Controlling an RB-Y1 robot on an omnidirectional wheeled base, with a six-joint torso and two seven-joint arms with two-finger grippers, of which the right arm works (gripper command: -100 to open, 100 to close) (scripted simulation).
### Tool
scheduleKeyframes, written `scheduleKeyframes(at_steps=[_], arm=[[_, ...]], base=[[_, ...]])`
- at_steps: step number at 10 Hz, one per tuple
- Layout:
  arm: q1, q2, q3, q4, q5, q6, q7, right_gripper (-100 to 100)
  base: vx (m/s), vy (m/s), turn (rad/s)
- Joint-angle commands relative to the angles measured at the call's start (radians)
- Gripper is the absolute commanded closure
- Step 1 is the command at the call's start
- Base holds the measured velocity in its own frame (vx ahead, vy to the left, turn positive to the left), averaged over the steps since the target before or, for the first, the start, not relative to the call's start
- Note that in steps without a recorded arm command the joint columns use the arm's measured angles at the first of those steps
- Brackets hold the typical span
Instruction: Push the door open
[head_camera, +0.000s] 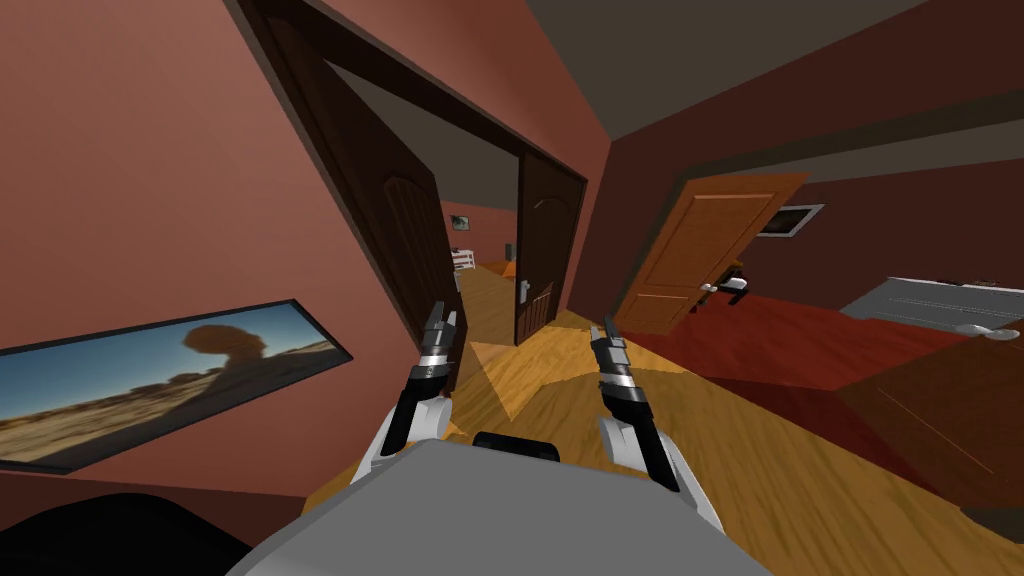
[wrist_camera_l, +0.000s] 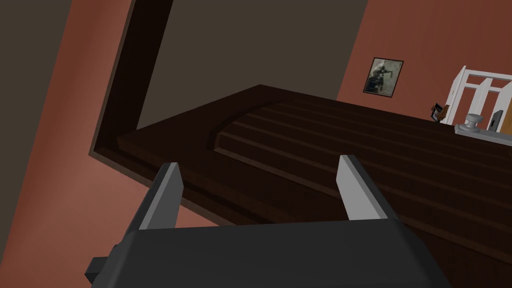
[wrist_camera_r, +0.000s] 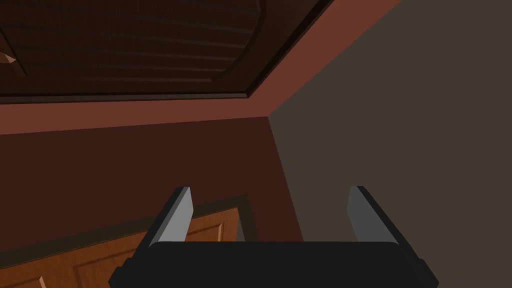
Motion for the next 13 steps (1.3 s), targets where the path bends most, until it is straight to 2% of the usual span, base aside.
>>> scheduleKeyframes(at_steps=[1, 4, 7, 8, 11, 12, 13], arm=[[-0.018, -0.005, 0.006, 0.029, 0.000, 0.005, -0.001, -100], [-0.065, -0.017, 0.021, 0.110, 0.000, 0.013, -0.006, -100], [-0.096, -0.023, 0.031, 0.164, 0.000, 0.018, -0.009, -100], [-0.117, -0.026, 0.038, 0.199, -0.001, 0.021, -0.011, -100], [-0.150, -0.029, 0.048, 0.256, -0.001, 0.027, -0.014, -100], [-0.173, -0.031, 0.055, 0.294, -0.001, 0.031, -0.016, -100], [-0.184, -0.032, 0.059, 0.313, -0.001, 0.033, -0.017, -100]], base=[[0.126, -0.065, 0.087], [0.131, -0.094, 0.124], [0.114, -0.077, 0.083], [0.120, -0.101, 0.145], [0.109, -0.083, 0.099], [0.098, -0.105, 0.135], [0.109, -0.111, 0.129]])
